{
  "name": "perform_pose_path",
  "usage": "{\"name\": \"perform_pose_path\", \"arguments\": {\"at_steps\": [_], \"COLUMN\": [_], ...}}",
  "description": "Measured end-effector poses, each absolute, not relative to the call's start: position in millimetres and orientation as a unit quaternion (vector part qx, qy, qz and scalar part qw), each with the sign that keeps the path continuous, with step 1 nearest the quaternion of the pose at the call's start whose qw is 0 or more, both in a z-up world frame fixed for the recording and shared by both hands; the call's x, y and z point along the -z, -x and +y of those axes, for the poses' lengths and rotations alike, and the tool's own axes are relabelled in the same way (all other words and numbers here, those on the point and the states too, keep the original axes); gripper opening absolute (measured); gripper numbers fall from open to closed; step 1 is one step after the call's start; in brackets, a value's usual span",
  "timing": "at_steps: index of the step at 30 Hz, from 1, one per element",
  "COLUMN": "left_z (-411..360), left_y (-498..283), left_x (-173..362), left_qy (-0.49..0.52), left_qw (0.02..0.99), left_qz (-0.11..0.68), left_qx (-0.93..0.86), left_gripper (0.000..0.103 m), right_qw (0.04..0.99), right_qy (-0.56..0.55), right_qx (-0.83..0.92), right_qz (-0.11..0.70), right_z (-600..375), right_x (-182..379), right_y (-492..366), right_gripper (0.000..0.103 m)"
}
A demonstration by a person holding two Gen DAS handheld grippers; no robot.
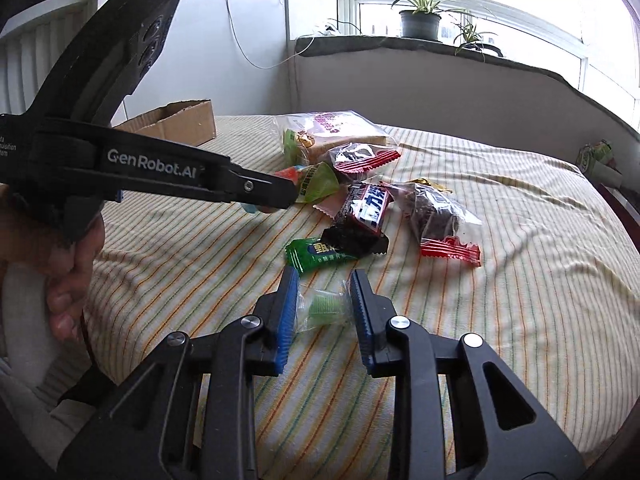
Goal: Organize snacks
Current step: 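Grasp a red candy packet with the left tool while the right tool grasps a small green candy, then carry the red packet and green candy over the cardboard box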
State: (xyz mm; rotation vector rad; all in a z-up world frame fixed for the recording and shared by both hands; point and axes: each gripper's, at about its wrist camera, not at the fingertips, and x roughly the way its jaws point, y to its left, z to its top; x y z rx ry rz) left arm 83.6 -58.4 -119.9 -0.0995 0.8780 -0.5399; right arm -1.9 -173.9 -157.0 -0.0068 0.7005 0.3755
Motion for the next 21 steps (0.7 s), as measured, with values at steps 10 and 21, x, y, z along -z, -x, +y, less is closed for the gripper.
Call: {"name": "perform_pose_path", "arguments": {"at_steps": [10,21], "left_z": [-32.4,-4.7], "left_y": [-65.1,-38.5], "left_x": [108.3,73.3], "left_qy": [0.067,0.086], "left_qw": [0.887,0.911], "left_qz": [0.392,0.339], "left_qx": [0.236,0.22], "left_gripper": [0.026,0.026], "right_qw": [0.93,0.953], "right_qy": [-0.001,-0.008], "right_qx": [-0.165,-0.156], "right_qz": [0.329,0.26], "right_z": [-184.0,-177.9], "right_x": [143.9,73.7], "right_y": [9.7,2.8], "right_gripper": [0.028,0.028]}}
